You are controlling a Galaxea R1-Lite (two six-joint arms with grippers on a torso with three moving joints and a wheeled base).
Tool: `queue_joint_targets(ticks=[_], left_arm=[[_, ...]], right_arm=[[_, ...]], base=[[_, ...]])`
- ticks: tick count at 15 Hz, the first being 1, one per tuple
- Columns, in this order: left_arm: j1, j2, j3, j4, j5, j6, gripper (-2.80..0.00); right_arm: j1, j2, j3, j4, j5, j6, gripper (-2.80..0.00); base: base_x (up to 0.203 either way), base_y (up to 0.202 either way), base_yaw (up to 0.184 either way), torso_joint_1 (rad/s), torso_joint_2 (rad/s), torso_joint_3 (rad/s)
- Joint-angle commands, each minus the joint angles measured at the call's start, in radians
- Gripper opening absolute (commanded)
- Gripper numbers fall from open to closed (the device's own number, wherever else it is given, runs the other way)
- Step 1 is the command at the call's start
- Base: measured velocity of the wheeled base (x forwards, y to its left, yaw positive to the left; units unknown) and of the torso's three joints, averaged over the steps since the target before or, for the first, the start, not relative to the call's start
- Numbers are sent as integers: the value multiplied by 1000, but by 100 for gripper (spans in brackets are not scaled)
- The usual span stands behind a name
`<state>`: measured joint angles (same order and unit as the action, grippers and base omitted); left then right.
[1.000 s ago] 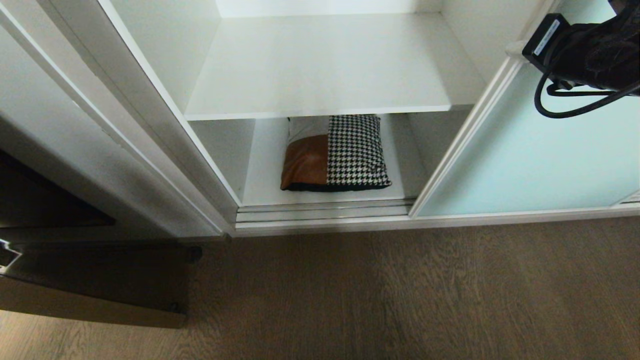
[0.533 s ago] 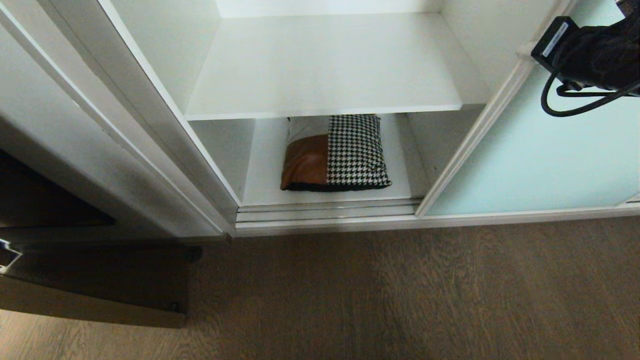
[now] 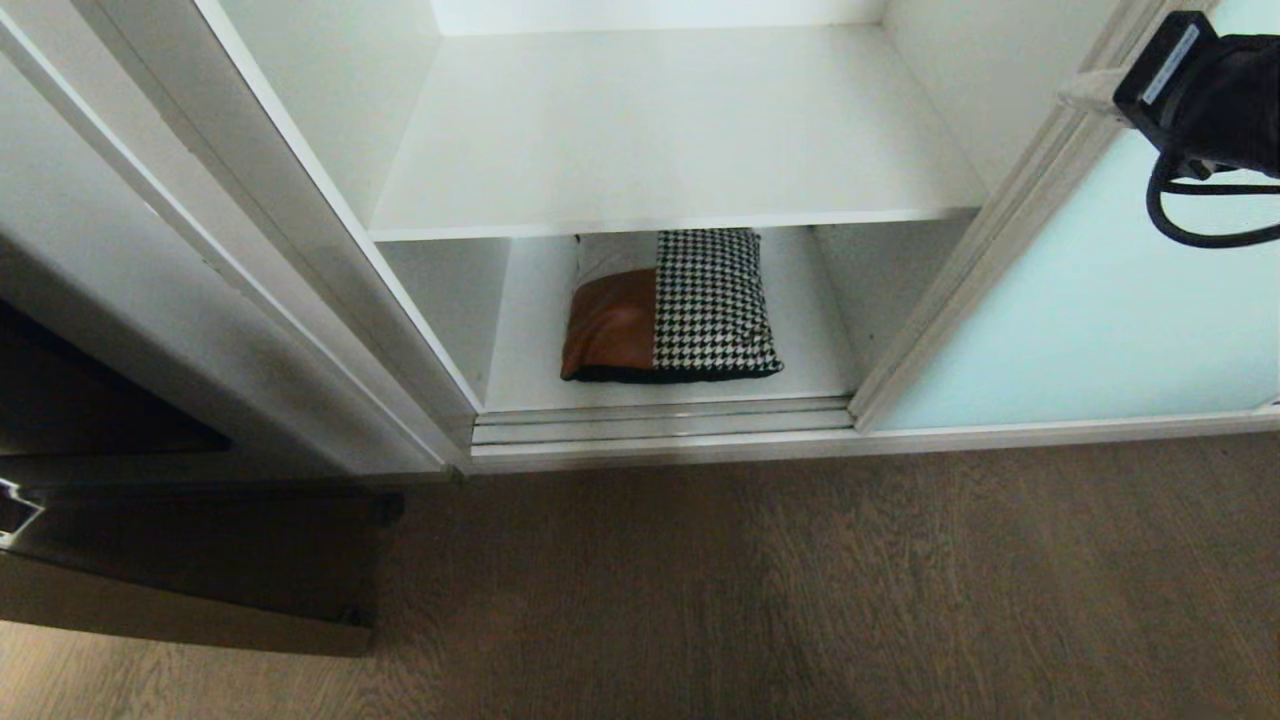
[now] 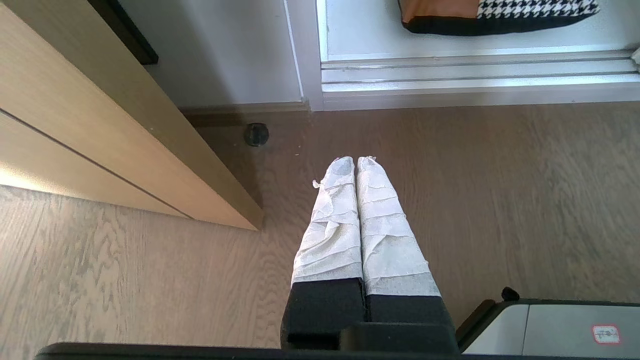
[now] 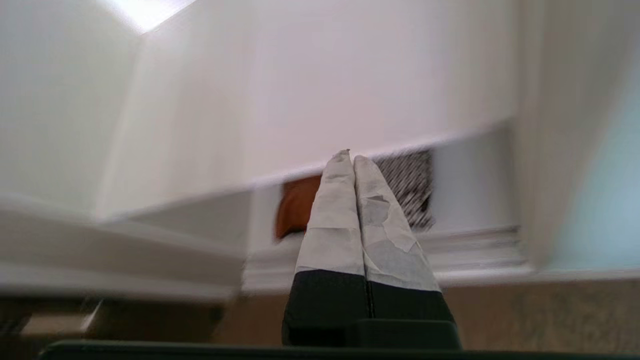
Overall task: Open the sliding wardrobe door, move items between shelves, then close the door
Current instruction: Open the door
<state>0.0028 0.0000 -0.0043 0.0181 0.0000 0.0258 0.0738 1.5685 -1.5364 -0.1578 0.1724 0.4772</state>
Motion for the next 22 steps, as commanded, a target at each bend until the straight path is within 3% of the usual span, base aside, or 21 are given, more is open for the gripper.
queue_joint_targets(ticks=[1,13,18,20,22], left_arm=[[0,2,0,0,0,0,-280],[0,2,0,0,0,0,-280],[0,2,0,0,0,0,-280],[1,2,0,0,0,0,-280],[1,2,0,0,0,0,-280]], right_arm=[[4,-152,140,-7,44,-8,-280],[-2,-918,987,6,72,-230,-280],[-7,-1210,1129,158,39,-297,-280],[-8,-1294,1200,221,-17,-328,-280],[-8,-1297,1301,187,-122,-361,-280]], base=[[0,0,0,0,0,0],[0,0,0,0,0,0],[0,0,0,0,0,0],[0,0,0,0,0,0],[0,0,0,0,0,0]])
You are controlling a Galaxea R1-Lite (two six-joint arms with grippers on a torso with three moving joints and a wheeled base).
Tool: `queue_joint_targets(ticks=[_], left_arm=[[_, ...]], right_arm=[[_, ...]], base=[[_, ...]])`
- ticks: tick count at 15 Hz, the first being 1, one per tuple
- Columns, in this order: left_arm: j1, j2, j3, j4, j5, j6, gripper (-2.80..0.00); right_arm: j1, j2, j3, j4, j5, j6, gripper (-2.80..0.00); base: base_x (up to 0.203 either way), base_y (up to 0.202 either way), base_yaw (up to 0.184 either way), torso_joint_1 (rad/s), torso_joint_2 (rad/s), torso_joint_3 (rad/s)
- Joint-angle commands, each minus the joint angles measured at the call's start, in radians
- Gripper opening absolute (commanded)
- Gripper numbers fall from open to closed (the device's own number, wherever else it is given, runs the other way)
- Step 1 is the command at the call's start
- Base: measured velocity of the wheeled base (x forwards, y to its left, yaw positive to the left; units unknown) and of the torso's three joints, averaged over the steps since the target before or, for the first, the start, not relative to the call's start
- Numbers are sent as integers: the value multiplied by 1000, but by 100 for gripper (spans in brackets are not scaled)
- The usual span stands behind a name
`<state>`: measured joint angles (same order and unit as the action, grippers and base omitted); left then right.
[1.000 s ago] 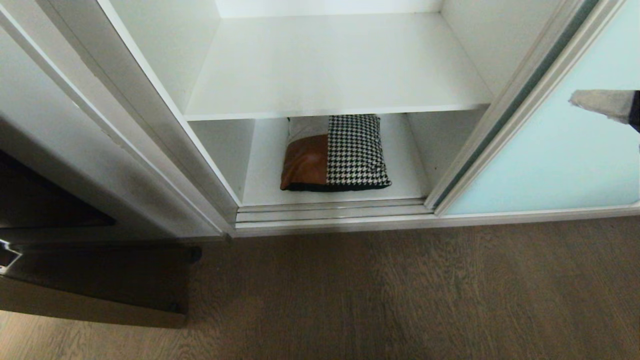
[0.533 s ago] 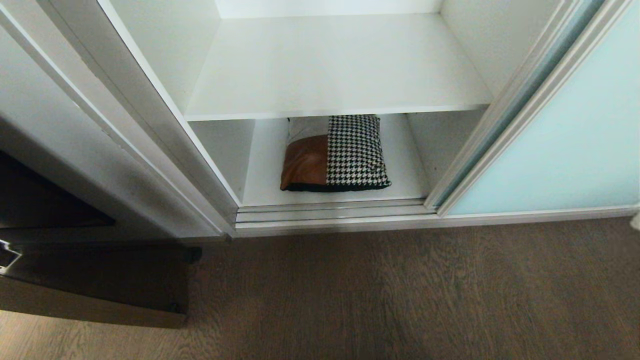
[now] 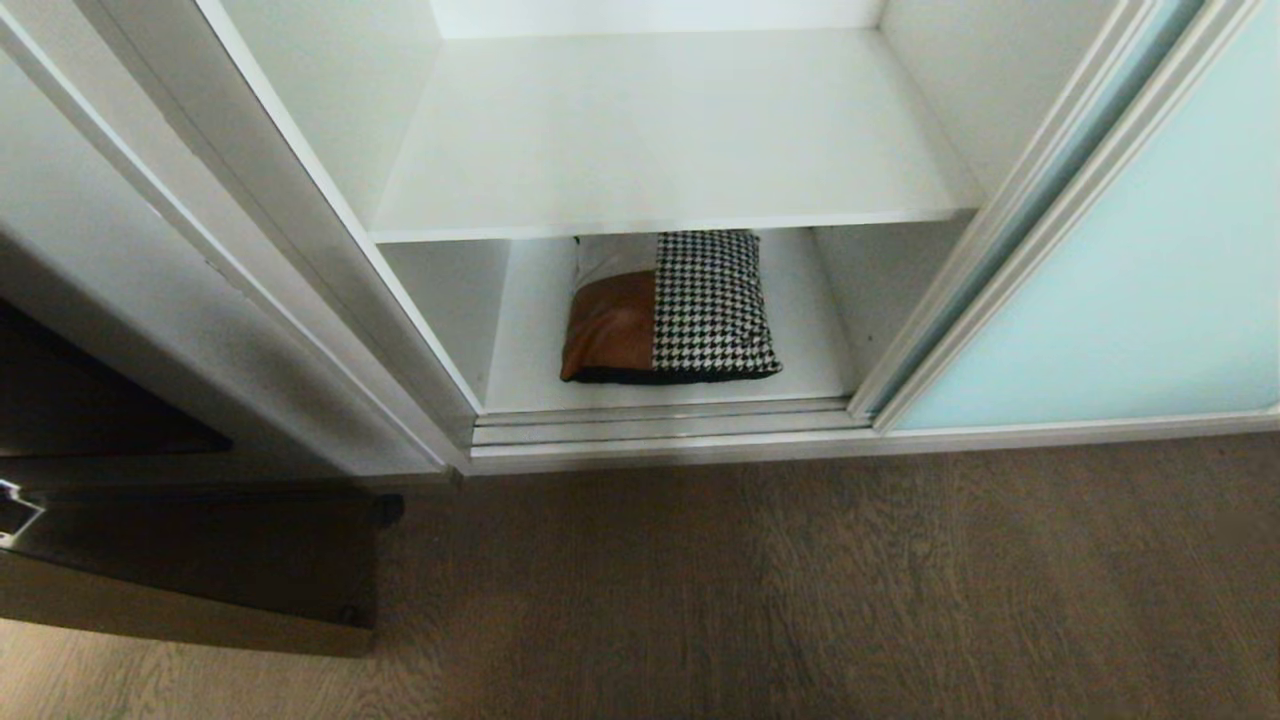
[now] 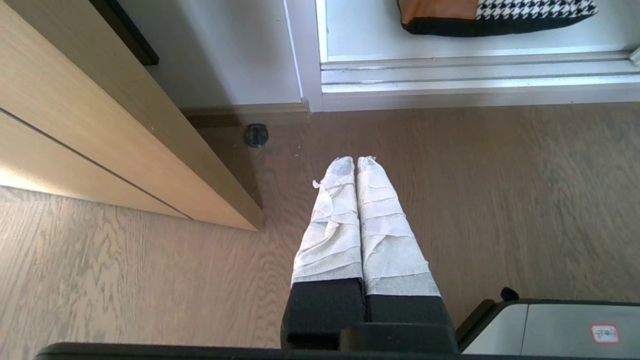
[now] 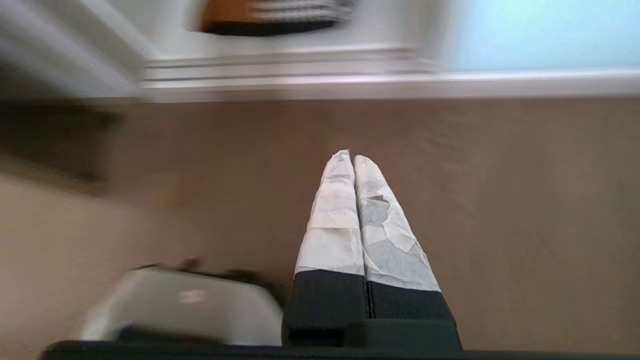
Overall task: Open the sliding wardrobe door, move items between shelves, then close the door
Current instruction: Open the door
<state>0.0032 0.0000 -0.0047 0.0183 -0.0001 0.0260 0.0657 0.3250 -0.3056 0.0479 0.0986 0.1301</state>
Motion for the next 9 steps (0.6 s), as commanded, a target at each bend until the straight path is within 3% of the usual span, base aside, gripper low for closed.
queue_joint_targets(ticks=[1,4,9], left_arm=[[0,2,0,0,0,0,-280],[0,2,0,-1,-1,0,-280],[0,2,0,-1,-1,0,-280]], right_arm=[[-17,-64,142,-56,-67,-53,-280],[-76,-160,308,-129,-64,-174,-280],[-67,-325,306,-49,-66,-179,-280]], base=[[0,0,0,0,0,0],[0,0,0,0,0,0],[0,0,0,0,0,0]])
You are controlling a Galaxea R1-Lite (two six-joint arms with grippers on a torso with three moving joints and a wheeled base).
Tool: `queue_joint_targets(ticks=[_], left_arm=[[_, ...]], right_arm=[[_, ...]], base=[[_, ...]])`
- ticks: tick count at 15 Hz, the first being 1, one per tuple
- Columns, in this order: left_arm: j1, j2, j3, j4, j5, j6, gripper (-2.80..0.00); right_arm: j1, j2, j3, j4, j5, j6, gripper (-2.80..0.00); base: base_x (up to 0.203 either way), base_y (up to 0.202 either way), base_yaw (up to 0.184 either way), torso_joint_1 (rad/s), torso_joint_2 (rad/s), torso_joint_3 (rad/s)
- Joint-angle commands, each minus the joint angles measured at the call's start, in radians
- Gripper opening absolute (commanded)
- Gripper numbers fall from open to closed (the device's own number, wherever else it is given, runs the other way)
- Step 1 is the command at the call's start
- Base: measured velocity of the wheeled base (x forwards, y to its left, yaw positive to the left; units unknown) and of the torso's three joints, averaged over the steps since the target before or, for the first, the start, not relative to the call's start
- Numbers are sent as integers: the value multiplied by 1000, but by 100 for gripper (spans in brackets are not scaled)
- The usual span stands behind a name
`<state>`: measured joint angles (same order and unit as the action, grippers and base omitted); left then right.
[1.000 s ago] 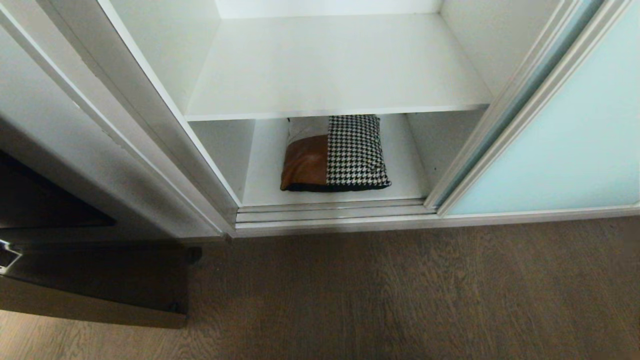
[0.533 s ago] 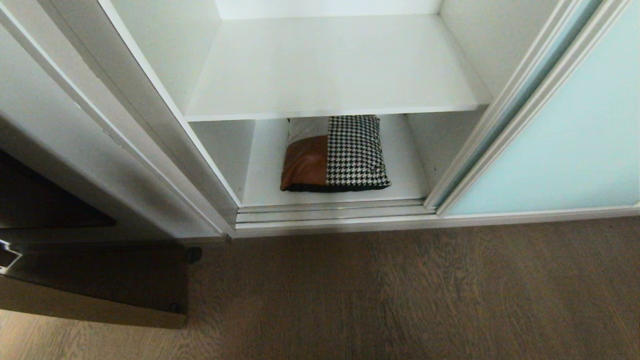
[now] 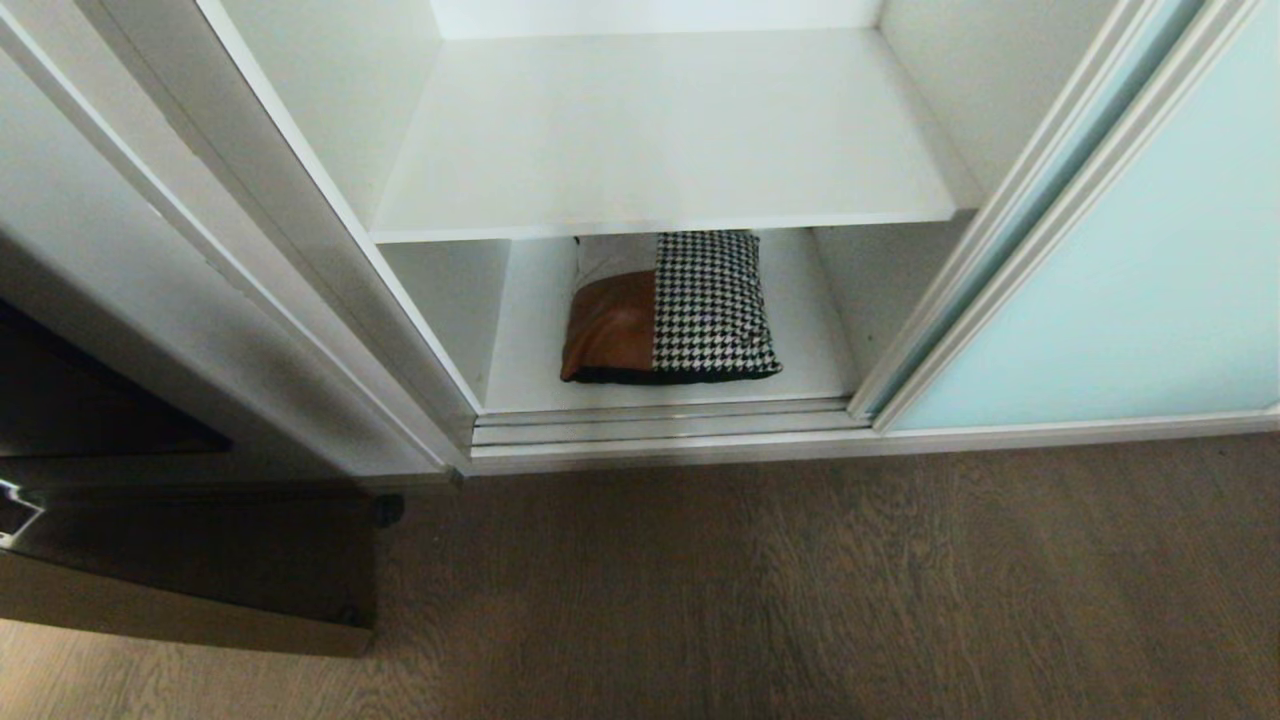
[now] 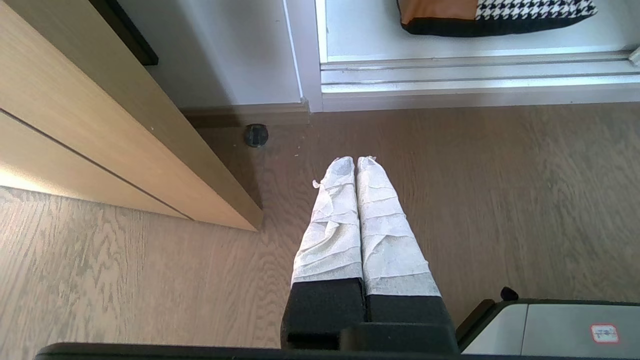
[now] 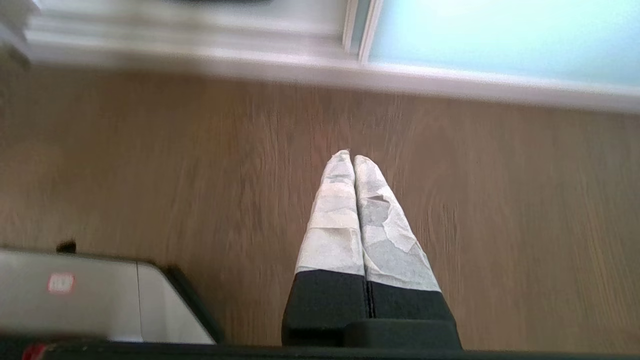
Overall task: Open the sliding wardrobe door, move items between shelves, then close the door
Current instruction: Open the door
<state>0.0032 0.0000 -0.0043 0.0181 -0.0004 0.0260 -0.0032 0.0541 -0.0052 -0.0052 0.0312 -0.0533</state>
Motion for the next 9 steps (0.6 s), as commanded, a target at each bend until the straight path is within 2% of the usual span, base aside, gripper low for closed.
queue_joint_targets(ticks=[1,2,9], left_arm=[[0,2,0,0,0,0,-280],[1,2,0,-1,0,0,-280],[0,2,0,0,0,0,-280]], right_arm=[[2,-54,5,2,-1,21,-280],[2,-54,5,2,-10,42,-280],[2,-54,7,2,-16,44,-280]], base=[[0,0,0,0,0,0],[0,0,0,0,0,0],[0,0,0,0,0,0]])
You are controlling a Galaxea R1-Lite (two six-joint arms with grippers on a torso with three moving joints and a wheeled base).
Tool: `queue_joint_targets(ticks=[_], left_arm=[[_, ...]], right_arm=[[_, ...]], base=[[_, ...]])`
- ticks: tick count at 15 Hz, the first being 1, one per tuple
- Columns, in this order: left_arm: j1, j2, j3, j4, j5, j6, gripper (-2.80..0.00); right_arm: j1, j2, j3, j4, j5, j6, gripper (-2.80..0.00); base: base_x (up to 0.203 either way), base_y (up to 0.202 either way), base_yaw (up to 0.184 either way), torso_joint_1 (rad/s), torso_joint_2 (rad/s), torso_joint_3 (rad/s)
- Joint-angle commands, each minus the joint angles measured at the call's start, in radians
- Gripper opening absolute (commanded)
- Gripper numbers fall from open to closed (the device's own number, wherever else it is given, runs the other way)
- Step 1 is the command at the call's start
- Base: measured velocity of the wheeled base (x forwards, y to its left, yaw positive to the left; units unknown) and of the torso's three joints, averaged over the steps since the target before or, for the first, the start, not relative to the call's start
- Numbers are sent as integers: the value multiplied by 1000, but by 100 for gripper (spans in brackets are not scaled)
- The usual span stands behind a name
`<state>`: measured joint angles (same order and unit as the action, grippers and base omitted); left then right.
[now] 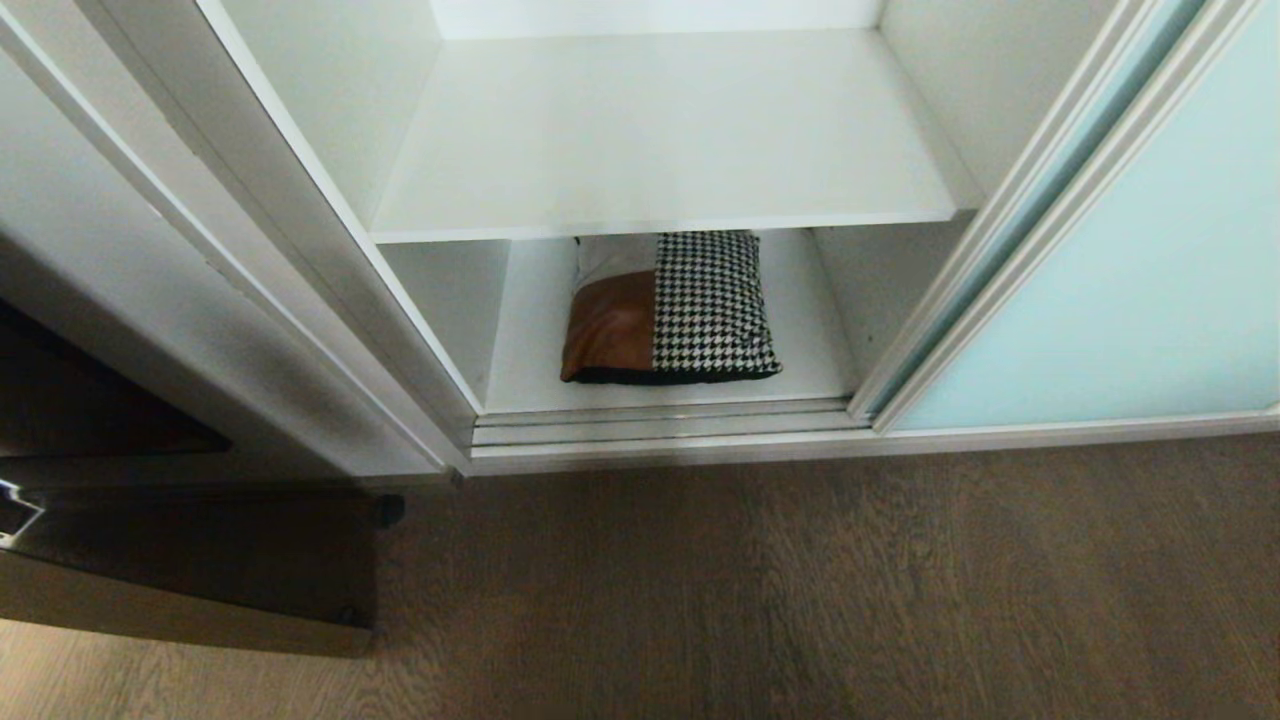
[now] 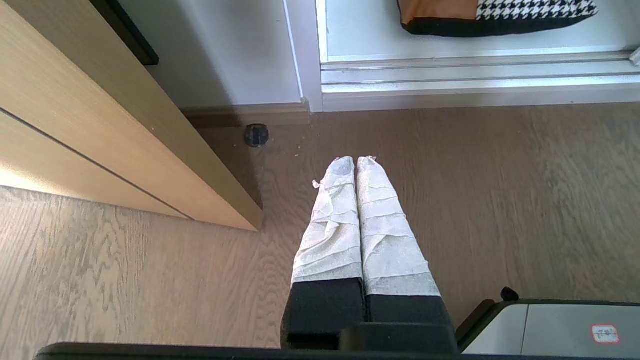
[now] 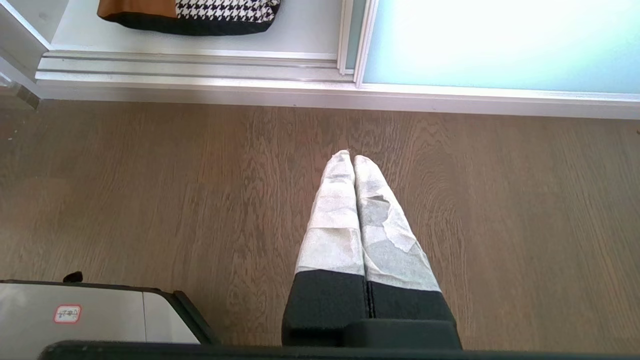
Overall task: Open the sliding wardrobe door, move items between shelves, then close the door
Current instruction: Open the door
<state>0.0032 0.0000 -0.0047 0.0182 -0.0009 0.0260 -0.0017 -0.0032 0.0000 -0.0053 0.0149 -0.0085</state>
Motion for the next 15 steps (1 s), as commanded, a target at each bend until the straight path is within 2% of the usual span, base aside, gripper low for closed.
queue_joint_targets(ticks=[1,15], left_arm=[[0,2,0,0,1,0,-280],[1,2,-1,2,1,-3,-280]], right_arm=[[0,3,0,2,0,-1,-280],[0,3,1,1,0,-1,-280]], base=[[0,0,0,0,0,0],[0,0,0,0,0,0]])
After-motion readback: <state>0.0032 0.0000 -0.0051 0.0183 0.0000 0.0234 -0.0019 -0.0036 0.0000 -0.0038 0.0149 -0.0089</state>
